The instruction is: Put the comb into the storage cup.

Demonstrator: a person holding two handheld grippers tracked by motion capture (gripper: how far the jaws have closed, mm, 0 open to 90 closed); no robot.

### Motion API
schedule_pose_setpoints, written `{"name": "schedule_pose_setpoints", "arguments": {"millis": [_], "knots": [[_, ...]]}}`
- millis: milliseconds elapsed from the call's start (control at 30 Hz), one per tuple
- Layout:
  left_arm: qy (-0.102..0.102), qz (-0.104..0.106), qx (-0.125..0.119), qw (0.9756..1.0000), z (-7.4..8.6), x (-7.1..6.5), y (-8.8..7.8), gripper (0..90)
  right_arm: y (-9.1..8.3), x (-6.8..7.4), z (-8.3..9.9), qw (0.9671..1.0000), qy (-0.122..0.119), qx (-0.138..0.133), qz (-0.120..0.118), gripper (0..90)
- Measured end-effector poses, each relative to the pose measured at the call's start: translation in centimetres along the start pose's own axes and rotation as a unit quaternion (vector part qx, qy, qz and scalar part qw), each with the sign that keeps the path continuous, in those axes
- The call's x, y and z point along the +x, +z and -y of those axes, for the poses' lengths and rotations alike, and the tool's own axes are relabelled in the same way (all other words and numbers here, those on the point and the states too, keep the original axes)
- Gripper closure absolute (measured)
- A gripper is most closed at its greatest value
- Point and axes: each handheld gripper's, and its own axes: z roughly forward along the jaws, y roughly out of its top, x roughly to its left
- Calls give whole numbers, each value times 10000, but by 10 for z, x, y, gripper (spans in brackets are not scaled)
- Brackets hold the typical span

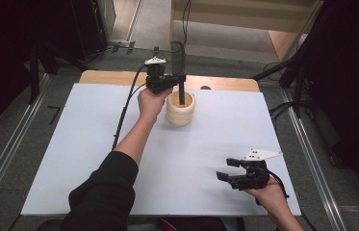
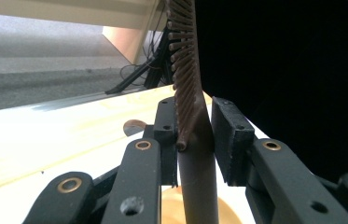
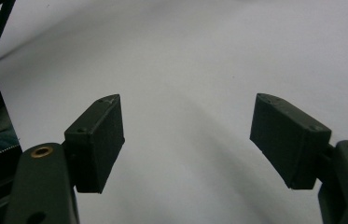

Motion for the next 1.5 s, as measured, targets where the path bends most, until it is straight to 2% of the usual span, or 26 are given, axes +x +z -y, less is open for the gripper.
{"name": "schedule_pose_setpoints", "arguments": {"millis": [167,600,1067,1267,1500], "knots": [[54,38,84,9999,5,0,2,734,0,0,0,10000,-9,-15,-8,240],[7,75,185,9998,18,2,4,734,1,0,0,10000,-28,-16,-38,240],[219,156,331,9991,30,-1,7,732,2,0,-1,10000,-10,-8,-24,240],[183,152,334,9992,34,2,6,730,1,0,-1,10000,-10,-24,15,240],[299,180,428,9985,35,3,5,728,2,0,-1,10000,-12,-29,-6,240]]}}
